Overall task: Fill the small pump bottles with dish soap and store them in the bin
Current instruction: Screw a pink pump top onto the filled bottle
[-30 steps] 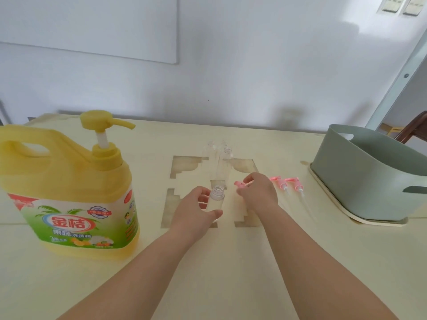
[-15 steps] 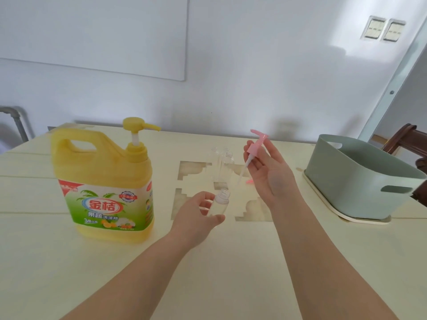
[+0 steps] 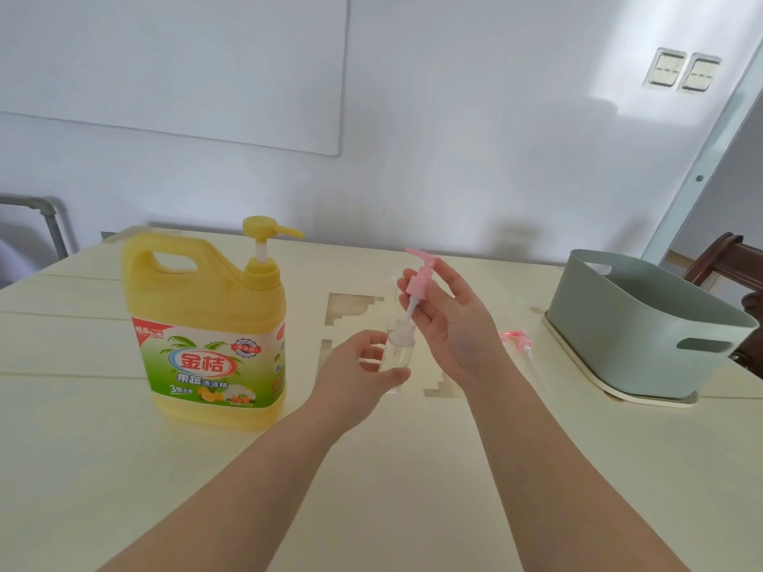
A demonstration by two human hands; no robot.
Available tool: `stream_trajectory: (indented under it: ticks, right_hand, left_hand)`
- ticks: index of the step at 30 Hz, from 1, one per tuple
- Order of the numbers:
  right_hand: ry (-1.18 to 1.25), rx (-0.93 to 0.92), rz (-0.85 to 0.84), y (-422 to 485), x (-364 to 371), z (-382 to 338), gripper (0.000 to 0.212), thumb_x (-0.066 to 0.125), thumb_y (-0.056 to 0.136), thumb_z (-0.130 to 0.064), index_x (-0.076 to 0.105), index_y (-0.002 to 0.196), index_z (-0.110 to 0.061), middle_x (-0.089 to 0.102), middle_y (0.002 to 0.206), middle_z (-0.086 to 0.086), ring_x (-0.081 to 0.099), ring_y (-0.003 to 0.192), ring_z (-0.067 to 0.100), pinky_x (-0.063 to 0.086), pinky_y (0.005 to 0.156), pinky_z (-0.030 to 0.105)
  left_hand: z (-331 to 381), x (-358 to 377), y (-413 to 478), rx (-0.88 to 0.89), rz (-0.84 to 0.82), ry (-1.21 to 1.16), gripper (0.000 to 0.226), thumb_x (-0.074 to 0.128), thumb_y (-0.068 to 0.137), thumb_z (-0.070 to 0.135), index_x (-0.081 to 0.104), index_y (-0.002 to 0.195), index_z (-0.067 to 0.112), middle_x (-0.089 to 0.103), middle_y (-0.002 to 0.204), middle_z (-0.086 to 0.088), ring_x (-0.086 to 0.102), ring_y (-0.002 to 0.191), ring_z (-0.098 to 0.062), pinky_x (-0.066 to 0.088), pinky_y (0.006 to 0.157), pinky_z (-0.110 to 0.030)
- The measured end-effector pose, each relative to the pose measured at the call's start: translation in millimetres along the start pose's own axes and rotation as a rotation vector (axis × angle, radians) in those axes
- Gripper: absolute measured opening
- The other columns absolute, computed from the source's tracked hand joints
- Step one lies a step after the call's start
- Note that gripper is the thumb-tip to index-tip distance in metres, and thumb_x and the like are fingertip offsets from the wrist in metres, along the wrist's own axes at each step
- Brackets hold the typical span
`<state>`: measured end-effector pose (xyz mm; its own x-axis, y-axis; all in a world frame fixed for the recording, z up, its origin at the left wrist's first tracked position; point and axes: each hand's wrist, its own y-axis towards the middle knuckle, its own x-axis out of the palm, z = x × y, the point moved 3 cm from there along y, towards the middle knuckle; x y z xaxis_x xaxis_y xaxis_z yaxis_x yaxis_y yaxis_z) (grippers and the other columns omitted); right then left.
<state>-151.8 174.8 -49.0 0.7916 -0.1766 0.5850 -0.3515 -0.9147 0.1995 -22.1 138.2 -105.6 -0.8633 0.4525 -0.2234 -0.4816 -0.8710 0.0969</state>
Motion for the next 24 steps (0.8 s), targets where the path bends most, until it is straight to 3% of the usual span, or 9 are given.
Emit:
stream_trajectory:
  ticks: [4,10,17,21,24]
  right_hand:
    - [-0.102,0.034,-0.061,-0.5,0.4,3.9,0.031,0.051,0.093,0.001,0.055,0.121,-0.011,0.071,0.103,0.013,0.066,0.102,0.026,0.053,0.089,0.035]
    - [-0.12,0.069,-0.145,-2.8,6.3,6.5,0.029,0.047,0.096,0.001,0.055,0.122,-0.008,0.07,0.104,0.015,0.068,0.099,0.025,0.056,0.076,0.031]
    - [-0.203,0.053,-0.148,-1.8,3.9,8.8,0.035,0.046,0.097,0.0,0.05,0.132,-0.004,0.07,0.108,0.014,0.067,0.102,0.025,0.047,0.096,0.045]
    - [-0.307,0.016,-0.172,-3.4,5.7,8.7,0.035,0.054,0.093,-0.004,0.056,0.128,-0.006,0.071,0.103,0.009,0.065,0.1,0.021,0.052,0.095,0.035]
    - [-0.377,-0.011,-0.153,-3.8,6.3,9.2,0.046,0.068,0.079,-0.012,0.06,0.124,-0.008,0.069,0.096,0.008,0.064,0.091,0.02,0.05,0.094,0.034]
  left_hand:
    - [4.6,-5.0,0.2,0.029,-0.009,-0.049,0.036,0.073,0.079,0.023,0.061,0.112,0.032,0.066,0.1,0.006,0.066,0.085,-0.007,0.045,0.067,-0.014]
    - [12.3,-10.2,-1.2,0.078,-0.04,-0.074,0.034,0.069,0.083,0.033,0.062,0.116,0.037,0.068,0.101,0.009,0.066,0.091,-0.008,0.043,0.073,-0.019]
    - [16.1,-13.7,-4.2,0.116,-0.072,-0.113,0.024,0.064,0.087,0.032,0.064,0.11,0.038,0.068,0.097,0.013,0.066,0.093,-0.009,0.047,0.085,-0.026]
    - [12.4,-15.6,-2.3,0.107,-0.029,-0.138,0.031,0.067,0.086,0.027,0.064,0.115,0.035,0.068,0.094,0.011,0.066,0.087,-0.009,0.051,0.082,-0.028]
    - [9.1,-15.7,-1.2,0.098,-0.034,-0.156,0.032,0.069,0.084,0.025,0.065,0.115,0.031,0.067,0.089,0.012,0.067,0.084,-0.012,0.054,0.082,-0.031]
